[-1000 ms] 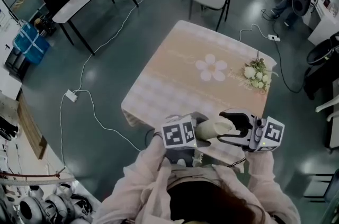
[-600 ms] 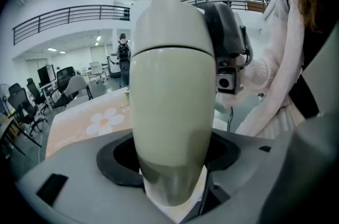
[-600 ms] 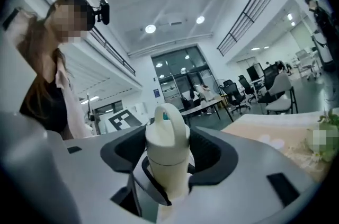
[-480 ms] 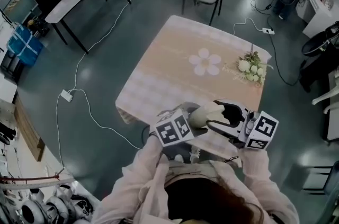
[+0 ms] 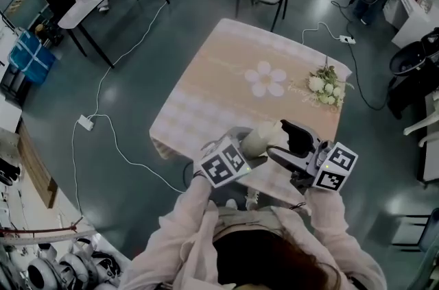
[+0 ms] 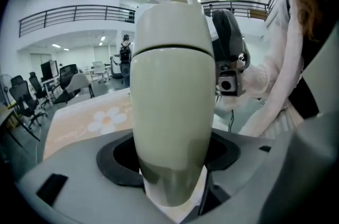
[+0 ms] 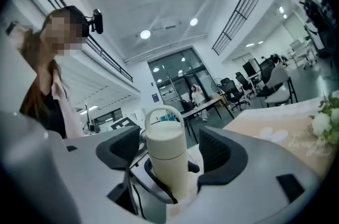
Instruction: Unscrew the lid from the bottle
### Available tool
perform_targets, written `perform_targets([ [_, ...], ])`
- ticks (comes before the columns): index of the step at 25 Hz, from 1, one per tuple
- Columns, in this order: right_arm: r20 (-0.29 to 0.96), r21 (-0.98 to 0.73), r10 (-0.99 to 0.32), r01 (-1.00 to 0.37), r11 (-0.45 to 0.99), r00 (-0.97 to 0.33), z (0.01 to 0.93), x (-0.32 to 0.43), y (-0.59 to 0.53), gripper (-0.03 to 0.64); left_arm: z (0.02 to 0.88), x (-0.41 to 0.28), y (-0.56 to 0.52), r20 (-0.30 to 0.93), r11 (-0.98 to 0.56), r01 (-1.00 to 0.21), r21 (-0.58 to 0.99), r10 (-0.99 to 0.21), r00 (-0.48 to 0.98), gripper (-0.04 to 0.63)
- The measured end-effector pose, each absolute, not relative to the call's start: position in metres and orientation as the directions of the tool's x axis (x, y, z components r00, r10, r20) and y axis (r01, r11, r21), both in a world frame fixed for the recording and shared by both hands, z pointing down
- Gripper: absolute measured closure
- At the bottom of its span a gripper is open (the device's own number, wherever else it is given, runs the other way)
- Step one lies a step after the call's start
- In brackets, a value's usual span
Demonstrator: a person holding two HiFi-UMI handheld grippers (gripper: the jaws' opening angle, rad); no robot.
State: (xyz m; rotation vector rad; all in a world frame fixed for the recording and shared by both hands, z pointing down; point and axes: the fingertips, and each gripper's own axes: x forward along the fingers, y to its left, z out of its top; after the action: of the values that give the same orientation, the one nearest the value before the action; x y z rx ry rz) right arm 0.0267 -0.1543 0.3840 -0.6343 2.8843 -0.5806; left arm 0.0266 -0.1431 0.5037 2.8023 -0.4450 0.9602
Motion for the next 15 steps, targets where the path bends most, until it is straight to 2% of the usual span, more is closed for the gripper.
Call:
perform_targets([
  [2,-0.028,-0.388,-0.43,-0.387,0.837,-0.902,0.386,0.023,-0.155,0.303,0.508,0.025,-0.145,0.646,-0.943,-0.332,0.01,-0.247,0.723,0.279],
  [4,-0.023,-0.32,-0.381,-0.355,0.879,-0.924,0.384,0.019,-0.149,0.351,0.509,0.025,-0.14,0.66,-0.957,-0.291,0.01,-0.213,0.721,0.279],
  [5,-0.024,-0.282,-0.339,-0.319,0.905,-0.94,0.382,0.017,-0.144,0.351,0.509,0.025,-0.135,0.661,-0.967,-0.254,0.02,-0.178,0.729,0.279],
  [9,-0.066,-0.114,-0.076,-0.068,0.991,-0.995,0.375,0.018,-0.111,0.353,0.499,0.03,-0.098,0.628,-0.996,0.007,0.094,0.065,0.775,0.279],
  [11,-0.088,-0.079,0.004,0.011,0.997,-0.996,0.373,0.021,-0.1,0.352,0.496,0.032,-0.085,0.613,-0.99,0.089,0.11,0.139,0.778,0.279],
  [12,-0.094,-0.089,-0.004,0.005,0.996,-0.996,0.373,0.022,-0.101,0.351,0.496,0.033,-0.086,0.611,-0.99,0.081,0.113,0.133,0.78,0.279],
  [14,-0.078,-0.146,-0.093,-0.081,0.986,-0.993,0.375,0.022,-0.111,0.347,0.499,0.033,-0.1,0.614,-0.994,-0.029,0.11,0.045,0.788,0.279],
  [15,-0.057,-0.182,-0.149,-0.136,0.974,-0.987,0.378,0.022,-0.116,0.282,0.501,0.033,-0.111,0.621,-0.989,-0.11,0.102,-0.023,0.783,0.279],
])
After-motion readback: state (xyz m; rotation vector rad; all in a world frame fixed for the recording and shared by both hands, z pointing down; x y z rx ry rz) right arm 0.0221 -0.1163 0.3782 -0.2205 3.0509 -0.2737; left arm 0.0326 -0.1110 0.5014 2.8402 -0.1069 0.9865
